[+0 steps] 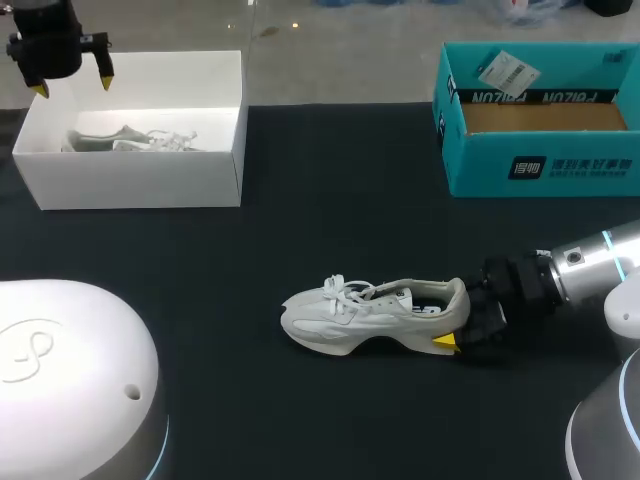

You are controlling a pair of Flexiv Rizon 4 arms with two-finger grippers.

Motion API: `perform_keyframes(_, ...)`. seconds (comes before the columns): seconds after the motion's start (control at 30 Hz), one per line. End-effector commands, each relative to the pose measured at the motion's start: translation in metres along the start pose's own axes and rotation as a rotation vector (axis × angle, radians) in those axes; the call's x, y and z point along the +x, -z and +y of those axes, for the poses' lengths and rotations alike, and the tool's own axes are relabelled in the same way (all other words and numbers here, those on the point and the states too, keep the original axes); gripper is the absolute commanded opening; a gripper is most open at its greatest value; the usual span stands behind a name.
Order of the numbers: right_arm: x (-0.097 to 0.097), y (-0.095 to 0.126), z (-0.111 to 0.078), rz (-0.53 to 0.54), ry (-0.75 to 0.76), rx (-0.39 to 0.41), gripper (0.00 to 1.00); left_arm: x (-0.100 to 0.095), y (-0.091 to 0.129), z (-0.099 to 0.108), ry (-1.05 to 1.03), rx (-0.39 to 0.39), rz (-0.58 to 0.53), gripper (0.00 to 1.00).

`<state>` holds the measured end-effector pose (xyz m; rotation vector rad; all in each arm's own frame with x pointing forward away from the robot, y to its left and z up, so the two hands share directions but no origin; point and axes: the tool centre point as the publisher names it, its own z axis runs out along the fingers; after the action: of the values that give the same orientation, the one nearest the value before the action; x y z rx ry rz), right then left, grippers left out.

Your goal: Take the shoe out of the shoebox, open the shoe tongue, remove and reinsert the insole, then place the shoe into the shoebox

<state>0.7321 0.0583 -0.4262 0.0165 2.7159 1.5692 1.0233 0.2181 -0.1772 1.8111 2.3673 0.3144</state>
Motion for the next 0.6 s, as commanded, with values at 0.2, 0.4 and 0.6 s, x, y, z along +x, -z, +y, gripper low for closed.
perform_keyframes(0.2,-0.001,-0.004,-0.001,-0.003,0.0,0.002,0.0,-0.044,0.018,-0.028,0.0,-0.081,0.03,1.0)
perform_keyframes(0.4,-0.001,-0.004,-0.001,-0.003,0.0,0.002,0.0,-0.058,0.027,-0.039,0.019,-0.103,-0.013,1.0)
perform_keyframes(0.6,-0.001,-0.004,-0.001,-0.003,0.0,0.002,0.0,-0.066,0.03,-0.045,0.004,-0.081,-0.021,1.0)
